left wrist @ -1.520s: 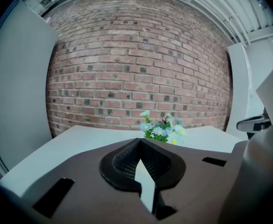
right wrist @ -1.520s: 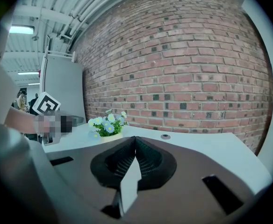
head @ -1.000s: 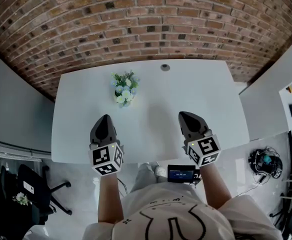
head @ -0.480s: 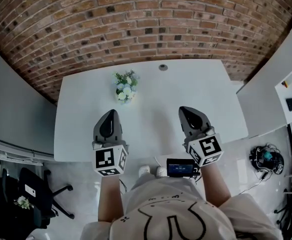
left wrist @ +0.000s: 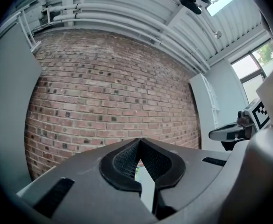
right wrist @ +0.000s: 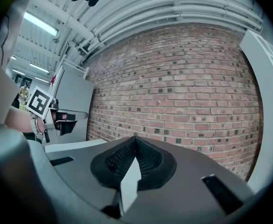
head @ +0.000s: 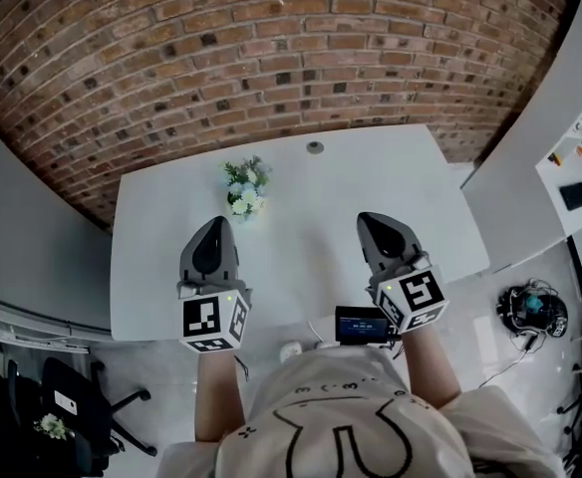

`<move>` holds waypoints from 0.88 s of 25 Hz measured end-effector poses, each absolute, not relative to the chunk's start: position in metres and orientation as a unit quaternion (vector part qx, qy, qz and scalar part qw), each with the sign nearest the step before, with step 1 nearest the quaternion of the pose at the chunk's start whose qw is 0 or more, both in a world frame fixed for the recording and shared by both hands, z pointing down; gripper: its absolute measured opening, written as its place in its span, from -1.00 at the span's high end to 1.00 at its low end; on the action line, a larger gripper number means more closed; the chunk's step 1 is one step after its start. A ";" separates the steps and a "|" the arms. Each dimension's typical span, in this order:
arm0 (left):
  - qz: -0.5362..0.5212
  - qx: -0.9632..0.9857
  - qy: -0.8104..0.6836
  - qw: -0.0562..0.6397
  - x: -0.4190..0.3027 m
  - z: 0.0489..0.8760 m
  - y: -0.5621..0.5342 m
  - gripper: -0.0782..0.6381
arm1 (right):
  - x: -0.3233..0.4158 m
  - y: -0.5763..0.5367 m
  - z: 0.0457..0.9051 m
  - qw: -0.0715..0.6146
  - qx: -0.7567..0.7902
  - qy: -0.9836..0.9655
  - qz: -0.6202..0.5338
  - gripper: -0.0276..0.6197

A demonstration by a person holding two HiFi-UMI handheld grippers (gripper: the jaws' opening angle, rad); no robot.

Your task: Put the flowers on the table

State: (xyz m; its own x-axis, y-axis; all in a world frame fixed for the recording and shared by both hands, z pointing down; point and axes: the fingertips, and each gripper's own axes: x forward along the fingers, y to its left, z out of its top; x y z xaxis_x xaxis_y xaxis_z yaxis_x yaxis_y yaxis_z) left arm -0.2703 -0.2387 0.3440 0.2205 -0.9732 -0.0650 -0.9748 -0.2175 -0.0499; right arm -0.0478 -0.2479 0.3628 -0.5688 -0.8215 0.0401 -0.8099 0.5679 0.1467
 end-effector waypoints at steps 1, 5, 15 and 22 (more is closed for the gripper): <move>0.011 -0.781 0.623 0.040 -0.269 0.343 -0.240 0.75 | -0.046 -0.249 0.362 0.052 0.464 -0.883 -0.056 0.87; 0.013 -0.786 0.617 0.044 -0.262 0.343 -0.245 0.75 | -0.041 -0.252 0.361 0.054 0.469 -0.879 -0.059 0.87; 0.011 -0.790 0.611 0.046 -0.258 0.343 -0.256 0.75 | -0.040 -0.260 0.358 0.063 0.467 -0.879 -0.066 0.87; 0.009 -0.791 0.610 0.045 -0.262 0.344 -0.257 0.75 | -0.044 -0.262 0.358 0.068 0.466 -0.880 -0.067 0.87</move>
